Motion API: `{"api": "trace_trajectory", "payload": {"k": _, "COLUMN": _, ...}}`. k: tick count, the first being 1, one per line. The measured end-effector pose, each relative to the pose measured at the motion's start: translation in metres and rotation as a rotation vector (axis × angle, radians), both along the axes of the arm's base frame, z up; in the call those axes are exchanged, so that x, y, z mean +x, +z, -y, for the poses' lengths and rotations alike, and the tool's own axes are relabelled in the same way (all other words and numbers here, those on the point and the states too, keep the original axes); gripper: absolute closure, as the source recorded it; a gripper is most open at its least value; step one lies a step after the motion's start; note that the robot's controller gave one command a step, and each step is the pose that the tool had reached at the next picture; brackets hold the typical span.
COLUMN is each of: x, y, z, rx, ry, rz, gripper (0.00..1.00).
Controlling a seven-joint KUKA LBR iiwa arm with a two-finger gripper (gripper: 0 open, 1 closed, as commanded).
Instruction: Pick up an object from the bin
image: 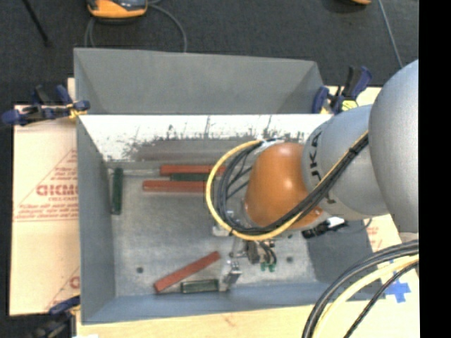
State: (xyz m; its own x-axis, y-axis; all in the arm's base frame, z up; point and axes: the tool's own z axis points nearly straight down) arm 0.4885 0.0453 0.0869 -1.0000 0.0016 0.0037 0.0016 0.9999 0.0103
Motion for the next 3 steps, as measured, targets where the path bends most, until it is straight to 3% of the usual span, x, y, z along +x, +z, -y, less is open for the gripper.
{"api": "trace_trajectory", "payload": {"k": 1, "x": -0.0007, "y": 0.0014, "z": -0.0007, "rx": -0.003, "ry": 0.002, "rz": -0.005, "gripper": 1.0}}
{"api": "trace_trajectory", "payload": {"k": 2, "x": -0.0004, "y": 0.0013, "z": -0.0007, "rx": -0.003, "ry": 0.002, "rz": -0.003, "gripper": 0.0}}
{"api": "trace_trajectory", "payload": {"k": 3, "x": -0.0007, "y": 0.0014, "z": -0.0008, "rx": -0.003, "ry": 0.004, "rz": -0.004, "gripper": 1.0}}
